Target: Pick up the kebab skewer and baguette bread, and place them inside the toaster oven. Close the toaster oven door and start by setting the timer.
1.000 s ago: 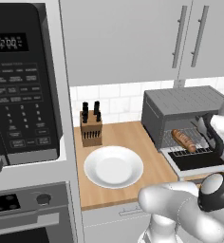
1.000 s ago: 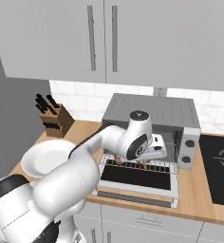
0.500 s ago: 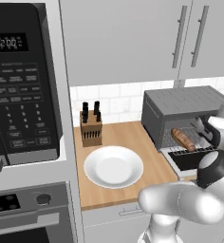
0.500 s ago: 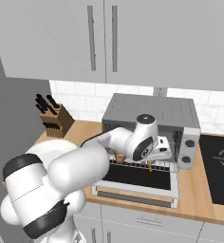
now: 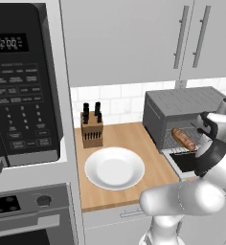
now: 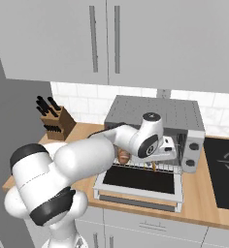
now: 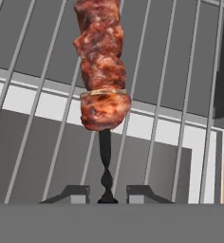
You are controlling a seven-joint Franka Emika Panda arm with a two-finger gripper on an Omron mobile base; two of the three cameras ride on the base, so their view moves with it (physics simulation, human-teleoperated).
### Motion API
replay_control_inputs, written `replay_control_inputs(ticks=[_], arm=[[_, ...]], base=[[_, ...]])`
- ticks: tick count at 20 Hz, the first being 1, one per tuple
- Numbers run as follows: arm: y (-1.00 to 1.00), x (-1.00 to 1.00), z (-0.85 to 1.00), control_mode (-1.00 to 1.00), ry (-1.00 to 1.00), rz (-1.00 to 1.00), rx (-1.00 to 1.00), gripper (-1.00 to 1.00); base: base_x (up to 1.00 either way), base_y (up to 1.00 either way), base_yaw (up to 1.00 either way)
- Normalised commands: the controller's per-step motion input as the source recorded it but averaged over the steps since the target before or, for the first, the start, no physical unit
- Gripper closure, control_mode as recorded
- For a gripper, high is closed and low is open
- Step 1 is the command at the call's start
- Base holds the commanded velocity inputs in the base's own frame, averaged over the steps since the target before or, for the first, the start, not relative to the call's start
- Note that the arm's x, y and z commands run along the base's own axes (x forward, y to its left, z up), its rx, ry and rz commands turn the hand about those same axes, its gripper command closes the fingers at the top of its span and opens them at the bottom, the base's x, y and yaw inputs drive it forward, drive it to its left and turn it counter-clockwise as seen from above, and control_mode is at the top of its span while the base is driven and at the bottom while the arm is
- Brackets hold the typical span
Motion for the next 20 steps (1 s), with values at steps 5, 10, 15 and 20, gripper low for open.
replay_control_inputs(ticks=[5,10,15,20], arm=[[0.0,0.0,-0.11,-1.0,0.0,0.0,0.0,-1.0],[0.0,0.0,-0.09,-1.0,-0.01,0.0,0.0,-1.0],[0.0,0.0,0.05,-1.0,-0.01,0.0,0.0,-1.0],[0.0,-0.38,0.34,-1.0,-0.07,0.0,0.0,-1.0]], base=[[0.0,0.0,0.0],[0.0,0.0,0.0],[0.0,0.0,0.0],[0.0,0.0,0.0]])
